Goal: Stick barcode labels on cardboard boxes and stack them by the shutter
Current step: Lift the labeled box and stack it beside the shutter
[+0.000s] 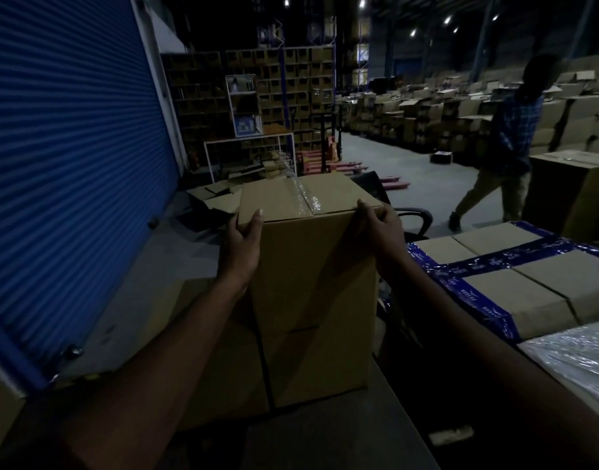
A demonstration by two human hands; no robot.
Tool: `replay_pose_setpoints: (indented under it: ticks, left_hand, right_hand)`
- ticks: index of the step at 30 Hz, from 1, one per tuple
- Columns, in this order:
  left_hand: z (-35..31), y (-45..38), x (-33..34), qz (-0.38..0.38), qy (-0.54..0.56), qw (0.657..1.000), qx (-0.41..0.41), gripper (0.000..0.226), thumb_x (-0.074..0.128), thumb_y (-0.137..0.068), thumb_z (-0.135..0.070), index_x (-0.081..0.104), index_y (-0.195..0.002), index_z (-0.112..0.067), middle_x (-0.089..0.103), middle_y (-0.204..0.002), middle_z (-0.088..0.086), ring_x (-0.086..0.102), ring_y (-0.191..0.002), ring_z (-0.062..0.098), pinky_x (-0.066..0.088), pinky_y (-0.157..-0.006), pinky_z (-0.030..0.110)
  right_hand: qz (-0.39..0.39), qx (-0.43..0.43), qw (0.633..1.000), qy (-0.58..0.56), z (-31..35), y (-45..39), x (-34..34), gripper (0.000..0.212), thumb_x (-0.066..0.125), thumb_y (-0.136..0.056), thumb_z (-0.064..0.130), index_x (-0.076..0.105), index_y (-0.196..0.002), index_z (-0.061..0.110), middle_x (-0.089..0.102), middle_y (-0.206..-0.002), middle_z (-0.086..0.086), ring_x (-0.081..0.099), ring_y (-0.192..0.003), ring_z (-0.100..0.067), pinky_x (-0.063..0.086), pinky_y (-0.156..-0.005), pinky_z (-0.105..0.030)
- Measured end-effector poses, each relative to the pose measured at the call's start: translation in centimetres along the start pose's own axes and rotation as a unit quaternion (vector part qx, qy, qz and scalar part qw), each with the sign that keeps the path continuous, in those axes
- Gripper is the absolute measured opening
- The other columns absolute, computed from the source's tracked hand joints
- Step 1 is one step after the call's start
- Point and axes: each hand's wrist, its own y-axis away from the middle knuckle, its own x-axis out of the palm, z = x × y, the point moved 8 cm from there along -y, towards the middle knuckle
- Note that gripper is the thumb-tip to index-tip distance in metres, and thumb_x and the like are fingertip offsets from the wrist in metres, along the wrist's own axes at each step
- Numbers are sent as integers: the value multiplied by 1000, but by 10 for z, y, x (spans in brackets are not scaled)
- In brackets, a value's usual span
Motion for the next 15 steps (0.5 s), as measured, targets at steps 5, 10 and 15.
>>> replay_pose_setpoints:
  ticks: [5,10,15]
  left_hand:
    - [-9,6,-10,19,-21,999,18,78,39,-92,-70,20,-156,-30,31,-159,2,38,-139,25,40,-104,40]
    - [-32,31,-48,-26,-53,994,97,73,44,-96,-60,22,-155,-24,36,-156,2,40,-138,18,34,-95,26]
    - [-33,78,-113,-45,-83,981,169,68,49,-94,-59,24,-153,-33,35,-154,-8,35,-127,-5,32,-90,6]
  right_hand:
    - [-130,-66,977,157,19,17,-10,70,58,-87,57,38,-138,14,46,-135,-9,45,-125,-24,46,-101,-42]
    - [-177,-226,927,241,63,72,5,65,59,-90,47,39,-137,6,41,-137,-14,36,-130,-25,33,-110,-36]
    - [-38,-276,933,228,71,135,77,59,59,-91,45,39,-138,15,43,-136,-9,41,-128,-23,39,-105,-39]
